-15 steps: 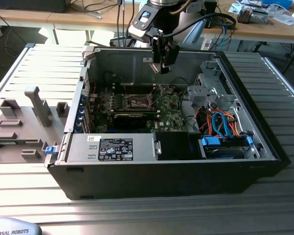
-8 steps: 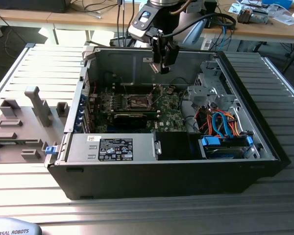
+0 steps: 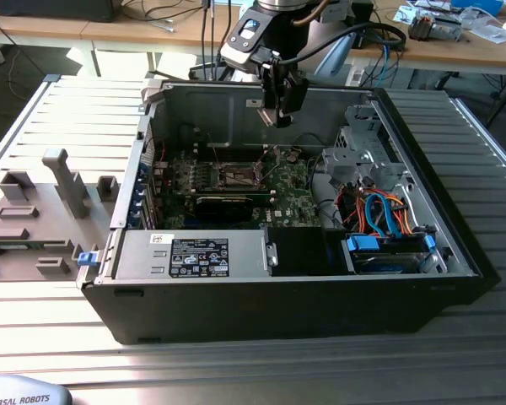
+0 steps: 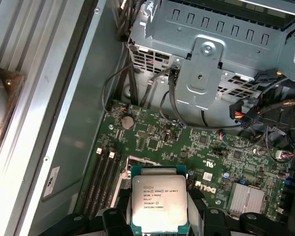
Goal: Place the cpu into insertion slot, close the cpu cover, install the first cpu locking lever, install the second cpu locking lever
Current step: 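Place the cpu into insertion slot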
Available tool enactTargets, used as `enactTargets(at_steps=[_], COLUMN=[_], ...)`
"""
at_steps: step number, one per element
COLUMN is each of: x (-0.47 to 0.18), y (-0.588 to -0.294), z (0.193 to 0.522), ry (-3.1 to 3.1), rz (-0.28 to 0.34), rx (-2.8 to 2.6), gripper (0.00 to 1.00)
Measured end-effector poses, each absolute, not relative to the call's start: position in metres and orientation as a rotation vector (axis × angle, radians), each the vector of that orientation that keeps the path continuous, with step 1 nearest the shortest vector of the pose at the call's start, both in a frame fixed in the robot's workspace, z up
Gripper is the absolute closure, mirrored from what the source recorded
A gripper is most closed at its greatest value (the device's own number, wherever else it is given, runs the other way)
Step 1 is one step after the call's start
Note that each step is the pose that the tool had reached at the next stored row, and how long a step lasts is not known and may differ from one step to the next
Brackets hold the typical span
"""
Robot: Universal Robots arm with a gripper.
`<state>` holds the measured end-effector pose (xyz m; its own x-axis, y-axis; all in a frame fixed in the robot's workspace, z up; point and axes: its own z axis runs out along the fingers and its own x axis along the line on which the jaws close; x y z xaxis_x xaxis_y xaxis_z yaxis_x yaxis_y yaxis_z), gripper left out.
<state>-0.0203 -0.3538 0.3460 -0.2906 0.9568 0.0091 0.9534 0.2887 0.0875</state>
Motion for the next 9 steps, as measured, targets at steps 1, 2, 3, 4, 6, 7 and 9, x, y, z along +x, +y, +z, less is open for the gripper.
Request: enactTargets(at_steps=[1, 2, 3, 4, 6, 7, 9], x=[-0.0203, -0.0203, -0.0203, -0.0203, -0.0203, -0.0203, -0.0203], y=[-0.3538, -0.3538, -0.3538, -0.3538, -0.3538, -0.3538, -0.3538], z=[0.346, 0.346, 0.3459, 0.3459, 0.3458, 0.3458, 0.3457], ry=[2.485, 2.485, 2.484, 2.484, 2.482, 2.481, 2.481], rz=[0.117, 0.117, 0.117, 0.117, 0.117, 0.117, 0.117], rx=[1.844, 1.845, 1.845, 1.846, 1.848, 1.848, 1.849], gripper=[0.46, 0.46, 0.46, 0.46, 0.46, 0.46, 0.46])
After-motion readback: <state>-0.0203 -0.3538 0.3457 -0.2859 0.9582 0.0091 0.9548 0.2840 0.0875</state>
